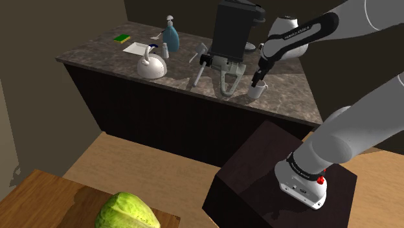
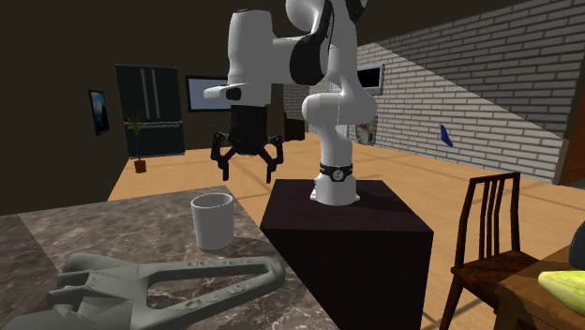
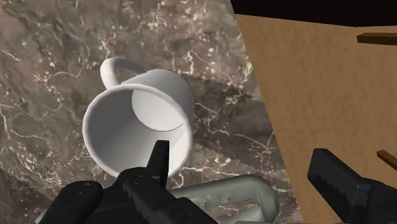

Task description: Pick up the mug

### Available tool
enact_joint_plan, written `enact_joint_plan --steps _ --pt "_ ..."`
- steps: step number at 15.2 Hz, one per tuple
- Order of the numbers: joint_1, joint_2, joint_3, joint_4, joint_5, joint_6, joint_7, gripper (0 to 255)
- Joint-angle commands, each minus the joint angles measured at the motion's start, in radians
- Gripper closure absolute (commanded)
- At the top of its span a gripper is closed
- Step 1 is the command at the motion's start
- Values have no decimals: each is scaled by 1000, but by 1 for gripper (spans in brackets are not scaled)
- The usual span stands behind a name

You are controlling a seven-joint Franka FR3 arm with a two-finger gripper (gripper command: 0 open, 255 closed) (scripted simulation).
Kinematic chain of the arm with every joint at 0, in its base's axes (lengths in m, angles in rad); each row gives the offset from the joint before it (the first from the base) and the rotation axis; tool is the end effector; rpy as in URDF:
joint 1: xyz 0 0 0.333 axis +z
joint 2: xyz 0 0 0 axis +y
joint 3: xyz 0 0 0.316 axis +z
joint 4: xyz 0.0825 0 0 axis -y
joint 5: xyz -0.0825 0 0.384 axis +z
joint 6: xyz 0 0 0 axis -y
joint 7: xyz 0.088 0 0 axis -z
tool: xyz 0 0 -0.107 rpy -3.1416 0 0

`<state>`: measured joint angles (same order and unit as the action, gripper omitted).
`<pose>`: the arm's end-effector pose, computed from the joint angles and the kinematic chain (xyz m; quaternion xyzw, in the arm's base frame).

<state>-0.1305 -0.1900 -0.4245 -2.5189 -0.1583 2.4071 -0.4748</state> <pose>0.3858 -0.2381 0.3474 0.9991 0.0191 0.0209 0.0300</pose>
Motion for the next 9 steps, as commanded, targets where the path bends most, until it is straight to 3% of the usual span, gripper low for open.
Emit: enact_joint_plan --steps 1,9 --pt "3 91 -34 38 47 60 -70 0" --pt "3 229 -46 47 149 182 -161 0"
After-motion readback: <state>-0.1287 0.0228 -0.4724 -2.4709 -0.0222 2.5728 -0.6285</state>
